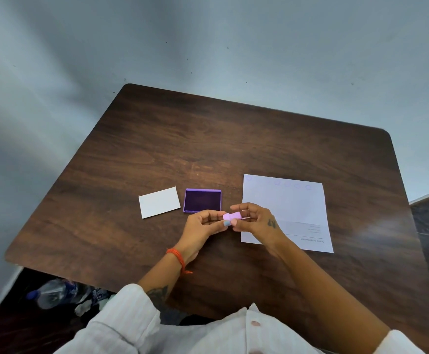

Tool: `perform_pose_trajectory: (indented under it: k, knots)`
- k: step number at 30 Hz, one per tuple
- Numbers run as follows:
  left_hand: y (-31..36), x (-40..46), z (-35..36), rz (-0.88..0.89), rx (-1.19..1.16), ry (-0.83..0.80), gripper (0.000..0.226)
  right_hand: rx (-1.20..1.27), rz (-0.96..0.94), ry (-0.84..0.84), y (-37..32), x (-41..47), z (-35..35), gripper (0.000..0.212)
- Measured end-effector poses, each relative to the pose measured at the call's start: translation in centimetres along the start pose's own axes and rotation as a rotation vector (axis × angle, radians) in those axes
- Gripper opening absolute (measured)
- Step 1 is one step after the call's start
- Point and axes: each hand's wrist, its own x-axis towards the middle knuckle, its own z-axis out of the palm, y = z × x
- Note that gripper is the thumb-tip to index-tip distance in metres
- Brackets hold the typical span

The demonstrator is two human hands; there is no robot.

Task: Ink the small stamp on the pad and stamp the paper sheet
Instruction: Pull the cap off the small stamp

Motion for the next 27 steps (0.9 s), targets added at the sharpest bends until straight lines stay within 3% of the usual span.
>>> perform_pose_trajectory:
  k: [4, 7, 11, 14, 19, 27]
  knots:
    - [0.0, -0.1, 0.0, 0.013, -0.001, 0.006, 0.024, -0.009, 0.068, 0.04, -0.1, 0.3, 0.3, 0.027]
    - [0.0, -0.2, -0.2, 0.007, 0.009, 0.0, 0.025, 0.014, 0.033, 0.005, -0.2, 0.0, 0.2, 0.007]
    - [0.1, -0.3, -0.4, 0.005, 0.014, -0.004, 0.027, 0.052, 0.066, -0.031, -0.7, 0.1, 0.1, 0.02]
    - [0.2, -0.3, -0.2, 0.02, 0.043, 0.009, 0.024, 0.001, 0.133, 0.016, -1.0, 0.1, 0.3, 0.017]
    - [0.1, -0.3, -0.4, 0.019, 0.08, 0.007, 0.025, -0.021, 0.038, 0.006, -1.0, -0.3, 0.2, 0.004]
    - [-0.5, -0.3, -0.4, 0.033, 0.115, 0.087, 0.029, 0.016, -0.002, 0.055, -1.0, -0.3, -0.8, 0.008]
